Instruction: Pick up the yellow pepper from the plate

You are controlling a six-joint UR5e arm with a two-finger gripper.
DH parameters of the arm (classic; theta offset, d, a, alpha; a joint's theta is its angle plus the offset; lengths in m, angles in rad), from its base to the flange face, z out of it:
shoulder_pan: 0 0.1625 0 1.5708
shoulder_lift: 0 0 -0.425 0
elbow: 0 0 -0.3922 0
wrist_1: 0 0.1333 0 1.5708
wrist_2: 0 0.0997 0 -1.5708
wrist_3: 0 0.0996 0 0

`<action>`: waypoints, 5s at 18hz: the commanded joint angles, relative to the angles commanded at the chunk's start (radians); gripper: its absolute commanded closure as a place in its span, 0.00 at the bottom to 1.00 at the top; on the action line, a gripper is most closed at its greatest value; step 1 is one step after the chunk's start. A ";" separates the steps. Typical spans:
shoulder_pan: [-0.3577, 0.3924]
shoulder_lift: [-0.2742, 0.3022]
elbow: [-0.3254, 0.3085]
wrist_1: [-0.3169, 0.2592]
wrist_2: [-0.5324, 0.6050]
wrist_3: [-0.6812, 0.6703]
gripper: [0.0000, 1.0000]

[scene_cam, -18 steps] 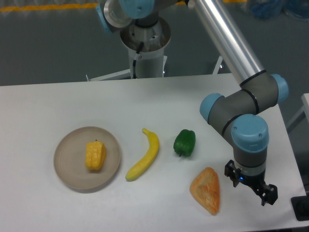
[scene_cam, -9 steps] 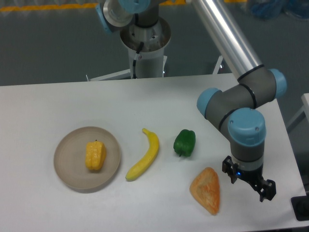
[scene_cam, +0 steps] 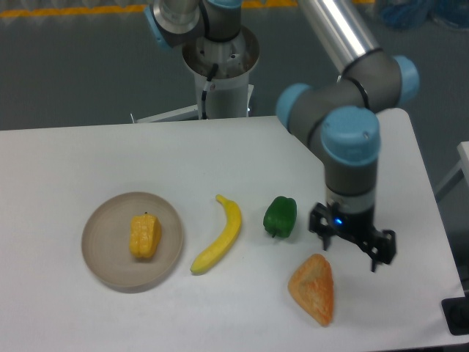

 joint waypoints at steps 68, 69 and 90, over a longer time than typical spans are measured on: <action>-0.016 0.197 -0.235 -0.054 -0.032 0.036 0.62; 0.015 0.195 -0.235 -0.054 -0.034 0.088 0.62; 0.051 0.194 -0.240 -0.045 -0.032 0.177 0.62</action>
